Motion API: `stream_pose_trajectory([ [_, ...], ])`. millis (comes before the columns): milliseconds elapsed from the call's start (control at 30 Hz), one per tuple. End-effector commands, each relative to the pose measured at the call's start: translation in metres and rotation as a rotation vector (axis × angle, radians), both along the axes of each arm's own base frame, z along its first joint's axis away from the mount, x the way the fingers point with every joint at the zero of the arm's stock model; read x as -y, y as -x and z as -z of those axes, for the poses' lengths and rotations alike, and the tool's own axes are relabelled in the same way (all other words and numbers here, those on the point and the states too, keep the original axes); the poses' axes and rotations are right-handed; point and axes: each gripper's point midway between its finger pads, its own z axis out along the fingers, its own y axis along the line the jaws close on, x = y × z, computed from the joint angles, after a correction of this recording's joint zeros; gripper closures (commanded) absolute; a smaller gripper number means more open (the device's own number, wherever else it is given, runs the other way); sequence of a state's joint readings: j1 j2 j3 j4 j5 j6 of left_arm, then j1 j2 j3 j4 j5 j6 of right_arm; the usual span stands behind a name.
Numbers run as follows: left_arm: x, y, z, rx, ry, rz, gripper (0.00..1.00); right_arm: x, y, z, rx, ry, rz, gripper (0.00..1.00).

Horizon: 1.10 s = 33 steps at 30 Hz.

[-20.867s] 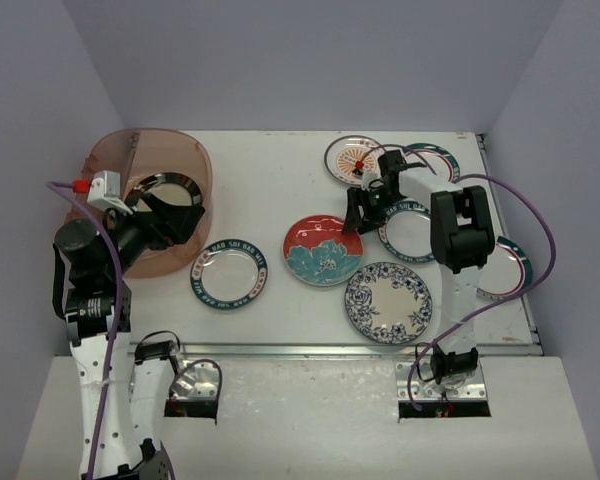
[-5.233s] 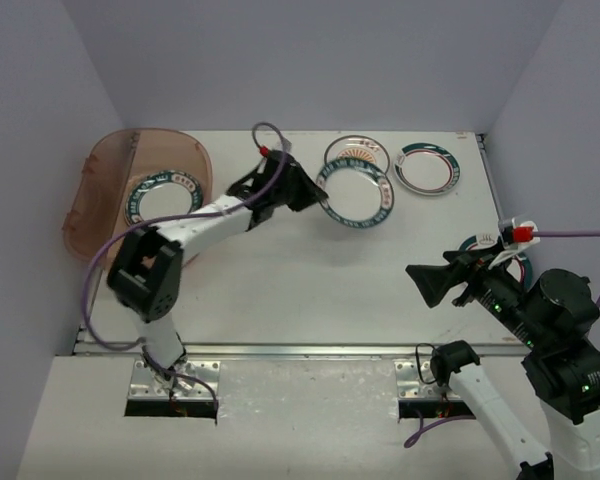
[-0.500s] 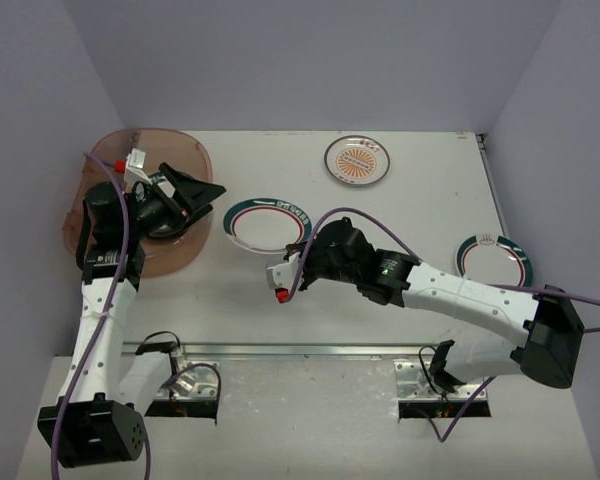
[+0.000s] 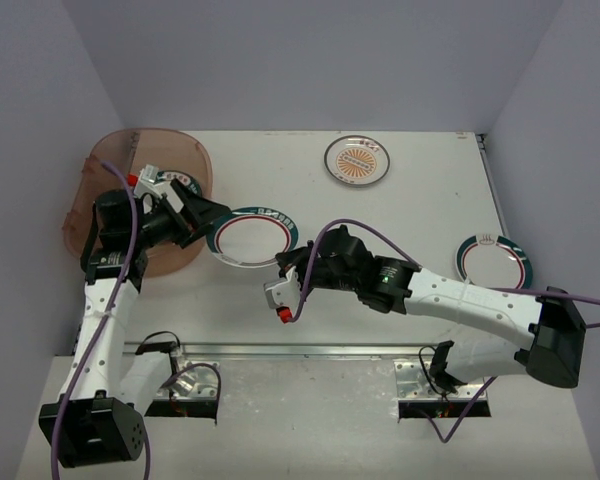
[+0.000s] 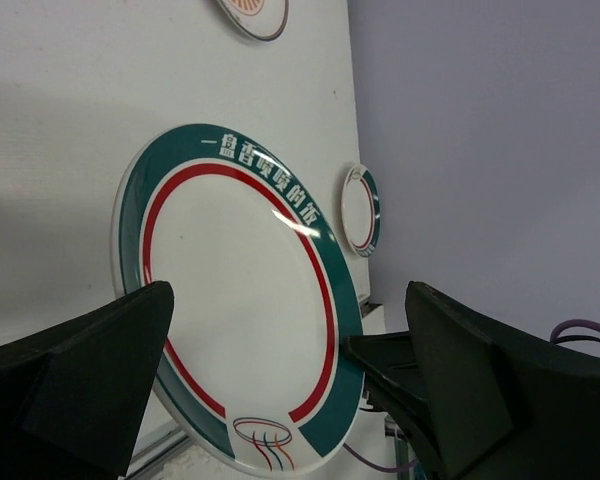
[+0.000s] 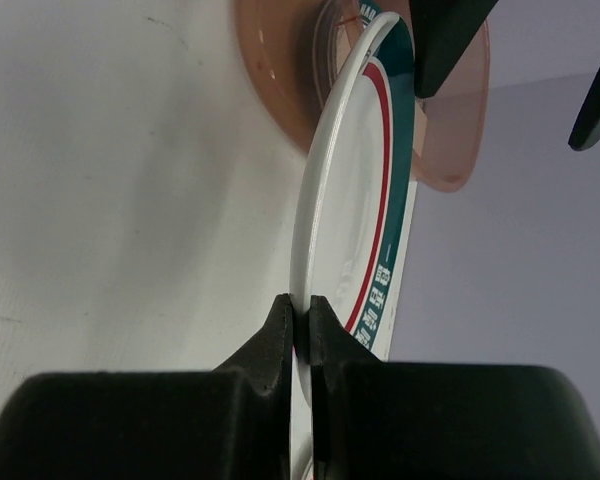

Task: Place the plates into the plastic bin on the countertop

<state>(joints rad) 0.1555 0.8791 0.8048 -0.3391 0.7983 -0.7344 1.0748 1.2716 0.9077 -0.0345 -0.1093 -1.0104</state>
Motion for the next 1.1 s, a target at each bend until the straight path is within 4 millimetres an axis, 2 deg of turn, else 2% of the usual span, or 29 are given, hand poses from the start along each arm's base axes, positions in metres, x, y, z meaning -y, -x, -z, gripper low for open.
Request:
stream_pose_trajectory([
  [0, -0.007, -0.001, -0.022, 0.072, -0.093, -0.029, 0.00, -0.008, -0.007, -0.071, 0.168, -0.127, 0.020, 1.00],
  [167, -0.018, -0.009, -0.044, 0.108, -0.142, -0.102, 0.00, 0.002, -0.019, -0.070, 0.222, -0.092, 0.106, 1.00],
  [300, -0.028, -0.013, -0.033, 0.063, -0.172, -0.158, 0.00, 0.003, -0.020, -0.078, 0.247, -0.105, 0.118, 1.00],
  [433, -0.020, -0.014, -0.020, 0.033, -0.126, -0.120, 0.00, -0.008, -0.011, -0.091, 0.270, -0.137, 0.082, 1.00],
  [633, -0.018, -0.013, -0.016, 0.034, -0.132, -0.091, 0.02, -0.019, -0.008, -0.105, 0.317, -0.168, 0.071, 1.00],
  [667, -0.017, -0.012, -0.012, 0.025, -0.131, -0.084, 0.10, -0.021, -0.007, -0.106, 0.316, -0.175, 0.064, 1.00],
  [733, -0.015, -0.012, -0.005, 0.014, -0.124, -0.070, 0.34, -0.024, -0.005, -0.111, 0.321, -0.195, 0.056, 1.00],
  [767, -0.015, -0.012, -0.004, 0.015, -0.122, -0.065, 0.40, -0.025, -0.005, -0.112, 0.324, -0.202, 0.057, 1.00],
  [800, -0.013, -0.012, -0.001, 0.009, -0.118, -0.057, 0.65, -0.027, -0.005, -0.113, 0.327, -0.209, 0.059, 1.00],
  [867, -0.012, -0.011, -0.003, 0.020, -0.113, -0.045, 0.91, -0.030, -0.007, -0.114, 0.331, -0.217, 0.064, 0.98],
  [900, -0.012, -0.011, -0.006, 0.031, -0.115, -0.046, 1.00, -0.031, -0.008, -0.115, 0.331, -0.219, 0.067, 0.97],
  [1000, -0.013, -0.013, -0.023, 0.077, -0.118, -0.064, 1.00, -0.034, -0.010, -0.110, 0.321, -0.221, 0.071, 0.90],
  [1033, -0.016, -0.015, -0.031, 0.098, -0.123, -0.085, 1.00, -0.035, -0.009, -0.110, 0.310, -0.238, 0.071, 0.76],
  [1067, -0.020, -0.018, -0.034, 0.104, -0.130, -0.108, 1.00, -0.035, -0.009, -0.111, 0.302, -0.259, 0.080, 0.68],
])
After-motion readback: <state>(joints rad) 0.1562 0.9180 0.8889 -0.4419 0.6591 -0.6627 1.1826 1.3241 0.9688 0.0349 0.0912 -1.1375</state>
